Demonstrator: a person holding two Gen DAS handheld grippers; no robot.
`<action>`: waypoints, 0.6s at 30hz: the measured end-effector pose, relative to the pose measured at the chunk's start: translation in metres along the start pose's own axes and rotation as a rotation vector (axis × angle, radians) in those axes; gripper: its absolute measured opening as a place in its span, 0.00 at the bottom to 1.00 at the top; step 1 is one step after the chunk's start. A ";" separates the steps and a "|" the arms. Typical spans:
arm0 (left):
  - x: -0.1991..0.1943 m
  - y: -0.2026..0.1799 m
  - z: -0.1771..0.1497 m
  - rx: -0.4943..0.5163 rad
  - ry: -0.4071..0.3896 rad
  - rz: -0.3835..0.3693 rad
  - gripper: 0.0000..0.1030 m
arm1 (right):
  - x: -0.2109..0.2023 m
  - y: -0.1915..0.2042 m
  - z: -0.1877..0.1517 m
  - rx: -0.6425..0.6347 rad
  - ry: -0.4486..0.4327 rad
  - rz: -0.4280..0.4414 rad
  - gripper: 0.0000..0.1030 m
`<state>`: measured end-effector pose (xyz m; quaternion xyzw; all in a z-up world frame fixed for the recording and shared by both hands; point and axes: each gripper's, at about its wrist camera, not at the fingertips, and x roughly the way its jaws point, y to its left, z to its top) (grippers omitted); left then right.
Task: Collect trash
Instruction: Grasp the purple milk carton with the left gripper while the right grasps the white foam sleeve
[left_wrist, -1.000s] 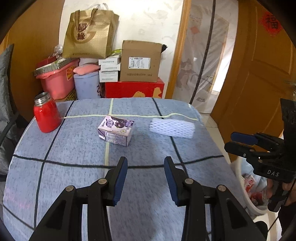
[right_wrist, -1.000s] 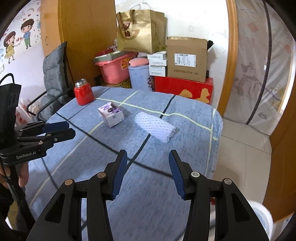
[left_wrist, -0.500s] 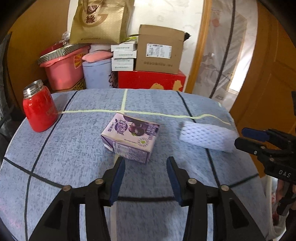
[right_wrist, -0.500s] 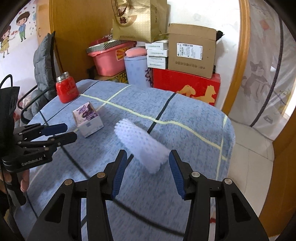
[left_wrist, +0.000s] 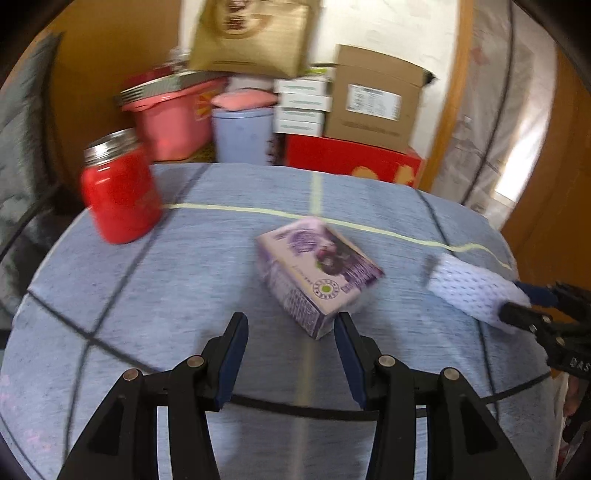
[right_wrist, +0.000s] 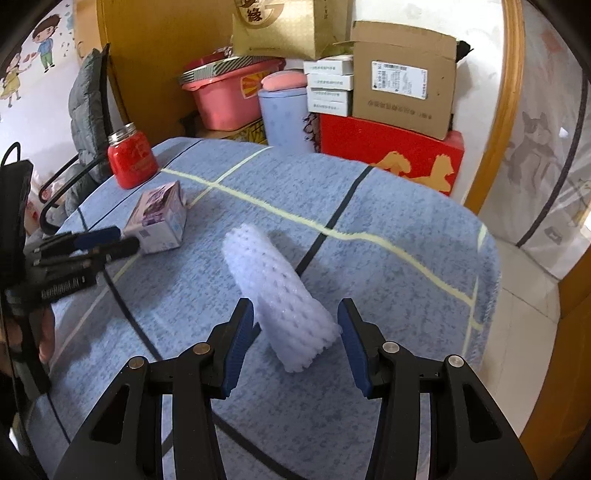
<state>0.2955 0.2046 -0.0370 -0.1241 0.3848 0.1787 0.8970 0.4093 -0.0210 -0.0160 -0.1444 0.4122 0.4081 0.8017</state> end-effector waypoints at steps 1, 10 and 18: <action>-0.003 0.007 0.001 -0.016 -0.004 0.010 0.47 | 0.001 0.002 -0.001 0.001 0.006 0.008 0.47; -0.025 0.005 0.007 -0.020 -0.052 -0.072 0.55 | 0.001 0.013 -0.008 0.050 0.024 0.028 0.47; -0.002 -0.018 0.012 -0.043 -0.047 -0.047 0.65 | -0.006 0.014 -0.013 0.100 0.003 0.013 0.25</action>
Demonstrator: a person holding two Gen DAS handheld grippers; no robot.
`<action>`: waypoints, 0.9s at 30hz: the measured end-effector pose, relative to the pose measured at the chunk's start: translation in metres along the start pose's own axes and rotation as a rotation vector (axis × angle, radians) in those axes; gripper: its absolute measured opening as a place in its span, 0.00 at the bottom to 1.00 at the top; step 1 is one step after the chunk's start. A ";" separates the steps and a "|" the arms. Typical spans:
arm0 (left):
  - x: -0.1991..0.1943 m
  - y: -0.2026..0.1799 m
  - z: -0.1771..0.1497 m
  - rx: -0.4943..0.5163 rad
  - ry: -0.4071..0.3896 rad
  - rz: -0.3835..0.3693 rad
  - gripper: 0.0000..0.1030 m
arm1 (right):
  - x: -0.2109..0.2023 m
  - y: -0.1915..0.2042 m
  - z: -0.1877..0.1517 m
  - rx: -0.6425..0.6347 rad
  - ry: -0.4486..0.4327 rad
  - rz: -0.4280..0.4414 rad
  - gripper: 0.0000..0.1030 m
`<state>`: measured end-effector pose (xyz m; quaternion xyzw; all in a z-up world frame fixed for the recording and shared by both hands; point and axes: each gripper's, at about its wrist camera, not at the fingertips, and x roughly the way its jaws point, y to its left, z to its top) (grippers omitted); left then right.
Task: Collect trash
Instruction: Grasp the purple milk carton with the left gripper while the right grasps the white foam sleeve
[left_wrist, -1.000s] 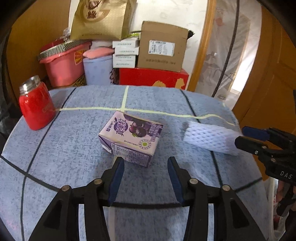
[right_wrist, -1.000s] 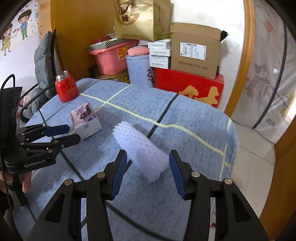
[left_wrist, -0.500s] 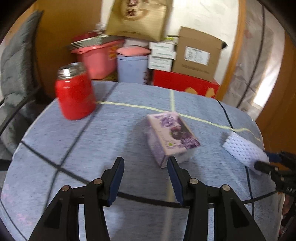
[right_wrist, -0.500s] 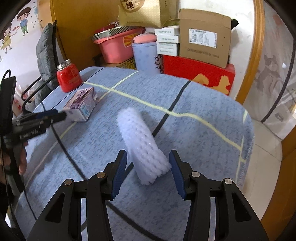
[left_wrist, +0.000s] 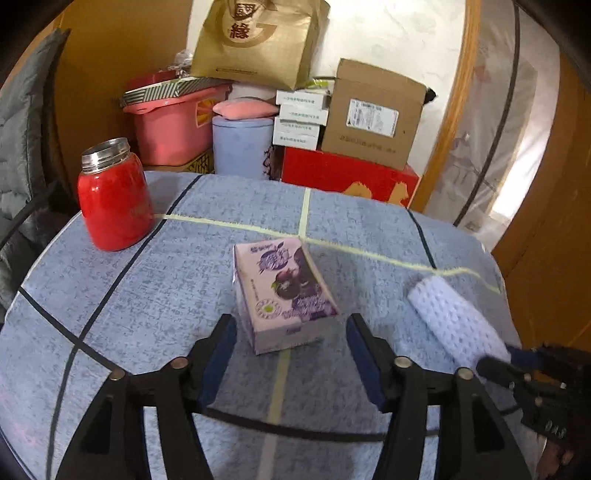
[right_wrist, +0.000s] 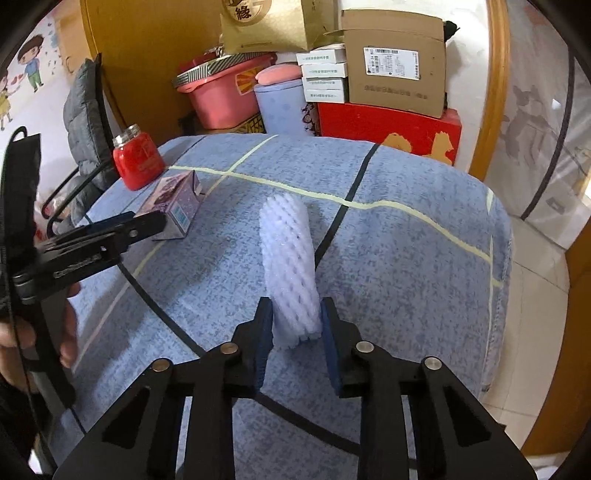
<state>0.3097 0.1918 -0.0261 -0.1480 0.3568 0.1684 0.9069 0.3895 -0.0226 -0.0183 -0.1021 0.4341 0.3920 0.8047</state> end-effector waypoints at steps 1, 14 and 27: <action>0.000 -0.001 0.001 -0.009 -0.008 -0.005 0.68 | 0.000 0.001 0.000 -0.001 -0.002 -0.002 0.25; 0.025 0.008 0.006 -0.033 0.038 0.077 0.59 | -0.003 0.000 -0.004 0.020 -0.020 0.016 0.23; -0.010 -0.006 -0.011 0.066 0.026 -0.017 0.53 | -0.026 0.005 -0.012 0.051 -0.064 -0.005 0.20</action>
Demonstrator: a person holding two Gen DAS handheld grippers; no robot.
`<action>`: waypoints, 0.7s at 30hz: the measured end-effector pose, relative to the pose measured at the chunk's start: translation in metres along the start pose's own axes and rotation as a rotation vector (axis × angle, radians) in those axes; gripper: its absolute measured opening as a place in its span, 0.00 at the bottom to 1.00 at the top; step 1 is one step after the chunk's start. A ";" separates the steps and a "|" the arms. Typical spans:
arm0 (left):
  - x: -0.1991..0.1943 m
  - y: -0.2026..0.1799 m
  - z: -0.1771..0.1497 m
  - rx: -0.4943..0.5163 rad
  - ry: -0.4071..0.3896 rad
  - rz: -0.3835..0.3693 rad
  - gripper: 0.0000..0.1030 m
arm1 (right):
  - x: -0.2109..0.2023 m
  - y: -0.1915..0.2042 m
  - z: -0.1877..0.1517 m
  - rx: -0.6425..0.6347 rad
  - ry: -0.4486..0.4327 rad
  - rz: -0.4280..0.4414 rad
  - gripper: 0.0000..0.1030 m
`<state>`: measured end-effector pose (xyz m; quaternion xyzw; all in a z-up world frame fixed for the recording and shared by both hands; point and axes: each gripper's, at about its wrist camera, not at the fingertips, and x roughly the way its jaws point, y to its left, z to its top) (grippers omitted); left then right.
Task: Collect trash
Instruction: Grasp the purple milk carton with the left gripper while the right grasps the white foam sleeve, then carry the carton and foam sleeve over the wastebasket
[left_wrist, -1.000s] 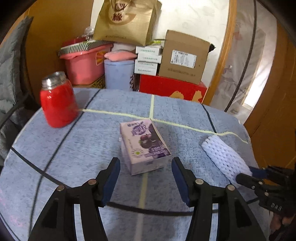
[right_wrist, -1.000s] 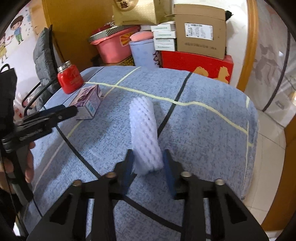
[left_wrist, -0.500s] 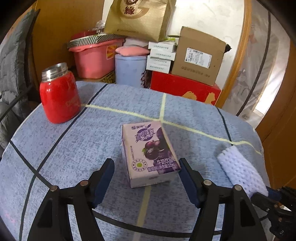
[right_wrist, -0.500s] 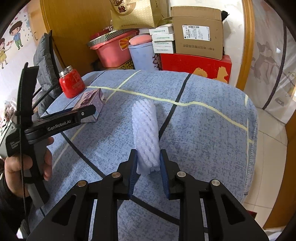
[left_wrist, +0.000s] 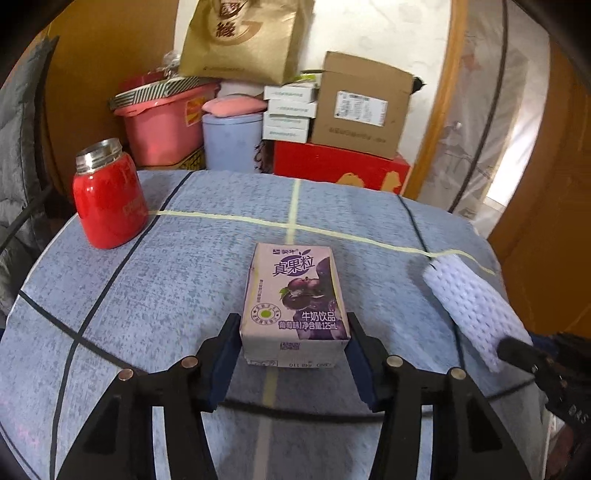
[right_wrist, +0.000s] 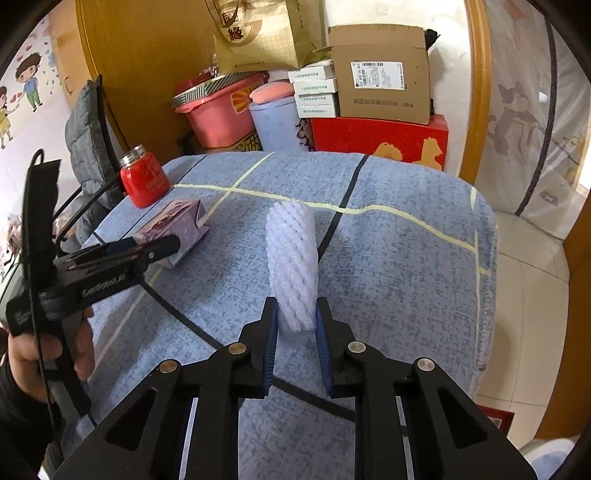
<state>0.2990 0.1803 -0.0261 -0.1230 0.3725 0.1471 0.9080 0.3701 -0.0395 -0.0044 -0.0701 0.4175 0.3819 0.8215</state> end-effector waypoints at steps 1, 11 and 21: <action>-0.006 -0.002 -0.002 0.008 -0.007 -0.011 0.53 | -0.004 0.001 -0.002 0.004 -0.005 0.001 0.20; -0.073 -0.026 -0.028 0.075 -0.065 -0.102 0.53 | -0.053 0.016 -0.030 0.037 -0.062 -0.003 0.20; -0.145 -0.045 -0.073 0.129 -0.111 -0.153 0.53 | -0.121 0.039 -0.082 0.058 -0.121 -0.028 0.20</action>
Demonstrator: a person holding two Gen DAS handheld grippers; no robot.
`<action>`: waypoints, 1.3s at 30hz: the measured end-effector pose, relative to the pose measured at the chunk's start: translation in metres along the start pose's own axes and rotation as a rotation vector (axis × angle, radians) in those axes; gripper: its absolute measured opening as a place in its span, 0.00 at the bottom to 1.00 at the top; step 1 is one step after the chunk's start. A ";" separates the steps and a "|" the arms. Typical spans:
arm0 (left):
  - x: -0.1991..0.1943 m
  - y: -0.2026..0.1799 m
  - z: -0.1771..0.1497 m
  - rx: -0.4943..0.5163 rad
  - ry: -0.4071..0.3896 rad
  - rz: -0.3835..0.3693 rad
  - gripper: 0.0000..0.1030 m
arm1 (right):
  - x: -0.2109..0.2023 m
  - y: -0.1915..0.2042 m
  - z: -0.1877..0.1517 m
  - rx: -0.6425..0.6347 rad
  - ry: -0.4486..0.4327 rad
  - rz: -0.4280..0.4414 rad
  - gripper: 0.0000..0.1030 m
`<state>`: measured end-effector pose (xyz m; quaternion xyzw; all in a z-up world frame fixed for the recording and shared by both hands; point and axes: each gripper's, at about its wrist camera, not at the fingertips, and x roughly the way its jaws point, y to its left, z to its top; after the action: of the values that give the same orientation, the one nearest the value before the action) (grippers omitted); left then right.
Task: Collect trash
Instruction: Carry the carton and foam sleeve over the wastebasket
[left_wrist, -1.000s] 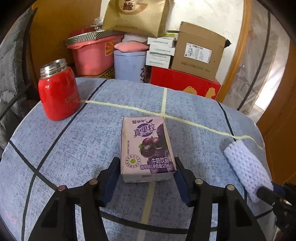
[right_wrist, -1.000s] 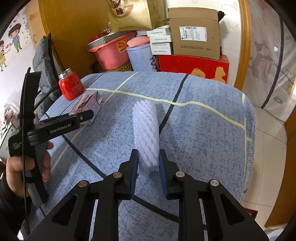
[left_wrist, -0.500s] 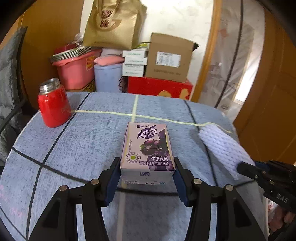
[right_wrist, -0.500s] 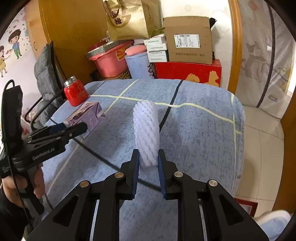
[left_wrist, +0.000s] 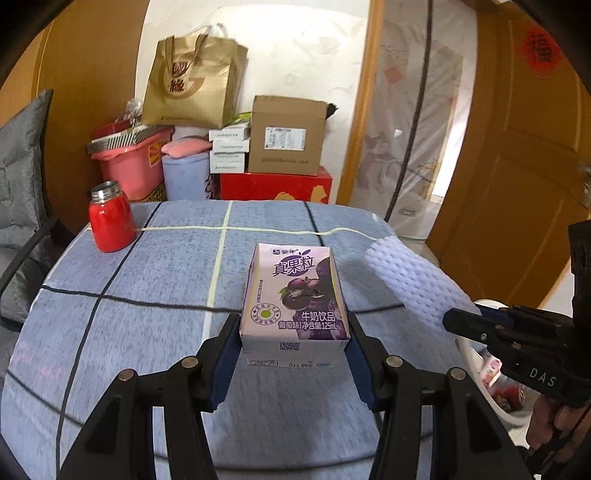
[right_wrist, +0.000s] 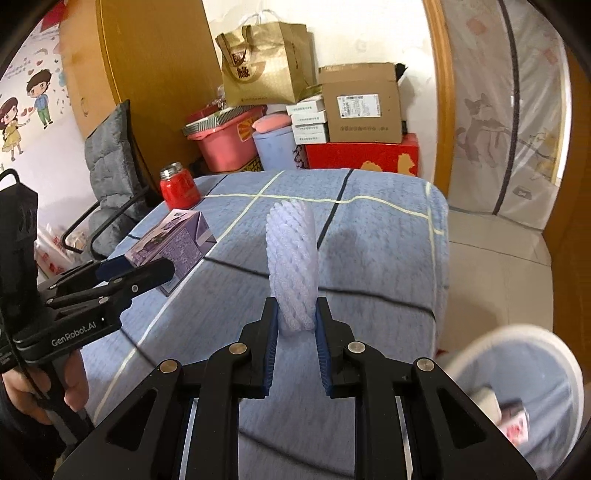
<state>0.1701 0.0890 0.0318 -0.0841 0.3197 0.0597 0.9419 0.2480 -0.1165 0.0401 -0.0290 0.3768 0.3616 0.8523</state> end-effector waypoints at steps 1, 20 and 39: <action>-0.007 -0.004 -0.005 0.004 -0.002 -0.006 0.53 | -0.008 0.001 -0.005 0.006 -0.006 -0.001 0.20; -0.077 -0.055 -0.053 0.062 -0.013 -0.100 0.53 | -0.094 -0.011 -0.063 0.083 -0.066 -0.059 0.20; -0.068 -0.104 -0.060 0.136 0.019 -0.179 0.53 | -0.122 -0.052 -0.091 0.177 -0.079 -0.114 0.20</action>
<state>0.0978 -0.0288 0.0393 -0.0489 0.3234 -0.0472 0.9438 0.1690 -0.2562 0.0440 0.0392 0.3709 0.2786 0.8850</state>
